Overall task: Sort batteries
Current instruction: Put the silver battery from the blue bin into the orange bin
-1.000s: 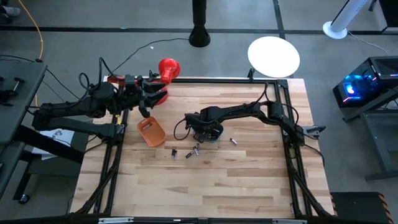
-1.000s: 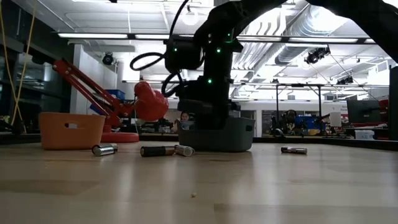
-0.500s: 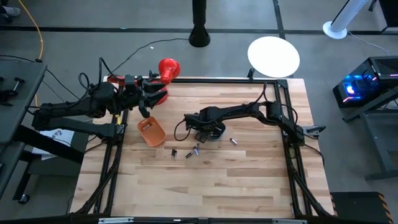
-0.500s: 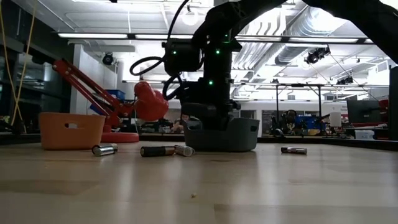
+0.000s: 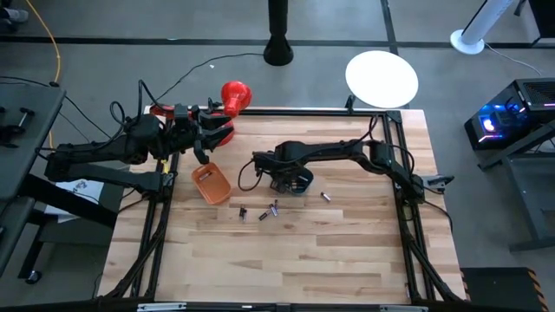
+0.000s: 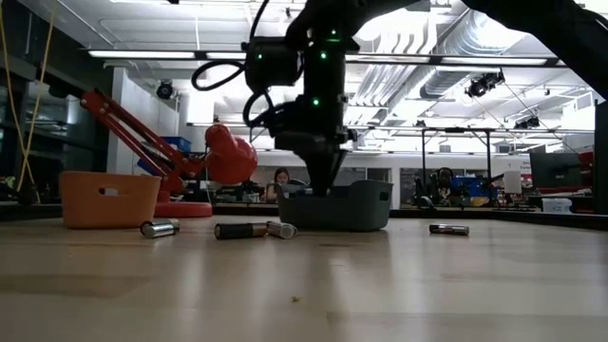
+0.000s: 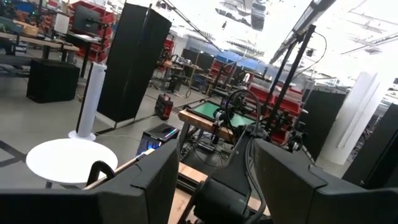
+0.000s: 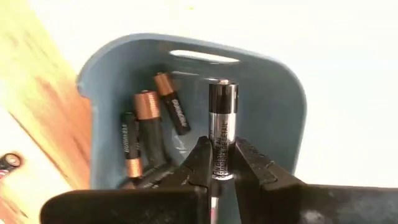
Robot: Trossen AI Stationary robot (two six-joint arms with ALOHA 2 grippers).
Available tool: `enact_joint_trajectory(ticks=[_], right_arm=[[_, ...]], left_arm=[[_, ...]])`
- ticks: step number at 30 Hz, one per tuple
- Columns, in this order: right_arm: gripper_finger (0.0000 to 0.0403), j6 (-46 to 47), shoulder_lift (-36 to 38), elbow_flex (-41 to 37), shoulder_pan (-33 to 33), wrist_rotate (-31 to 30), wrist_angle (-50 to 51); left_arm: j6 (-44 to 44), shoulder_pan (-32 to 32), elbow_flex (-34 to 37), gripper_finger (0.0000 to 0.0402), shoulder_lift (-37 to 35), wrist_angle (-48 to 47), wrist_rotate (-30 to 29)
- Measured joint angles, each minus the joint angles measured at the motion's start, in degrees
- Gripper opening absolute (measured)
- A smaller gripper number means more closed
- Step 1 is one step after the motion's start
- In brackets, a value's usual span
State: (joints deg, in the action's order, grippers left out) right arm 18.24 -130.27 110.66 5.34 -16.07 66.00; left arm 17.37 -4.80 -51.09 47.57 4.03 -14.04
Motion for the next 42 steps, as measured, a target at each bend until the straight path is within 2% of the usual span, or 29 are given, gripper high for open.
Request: enact_joint_trajectory(ticks=[10,13,18,21,25,28,31,38,42], right_arm=[[0.002,-1.5,0.1,6.2,-1.0,1.3,0.1],[0.002,-2.7,0.1,9.2,-2.4,5.9,-6.9],[0.002,-0.3,0.3,11.6,-4.4,15.6,-26.8],[0.002,3.0,-0.1,11.3,-5.3,18.2,-36.5],[0.002,6.6,-2.2,11.2,-6.0,19.8,-41.6],[0.002,7.4,-3.8,11.1,-6.1,18.3,-44.1],[0.0049,8.4,-4.8,11.1,-6.1,16.9,-47.3],[0.0161,10.0,-5.1,11.1,-5.6,17.9,-50.5],[0.0194,7.9,-4.7,11.1,-4.3,23.2,-49.0]], left_arm=[[-1.5,-0.2,0.0,0.0193,-4.0,2.6,0.0],[-1.6,-0.2,0.0,0.0193,-5.7,4.2,0.0],[-1.5,-0.2,0.0,0.0193,-7.4,4.2,0.0],[-1.5,0.0,0.0,0.0193,-7.6,4.2,-0.1],[-1.5,0.0,0.0,0.0193,-7.2,4.1,-0.1],[-1.5,0.0,0.0,0.0193,-7.0,4.4,-0.1],[-1.5,0.0,0.0,0.0193,-6.9,4.4,-0.1],[-1.1,0.0,0.0,0.0193,-7.0,4.5,0.0],[-1.1,0.0,0.0,0.0193,-7.0,4.5,0.0]])
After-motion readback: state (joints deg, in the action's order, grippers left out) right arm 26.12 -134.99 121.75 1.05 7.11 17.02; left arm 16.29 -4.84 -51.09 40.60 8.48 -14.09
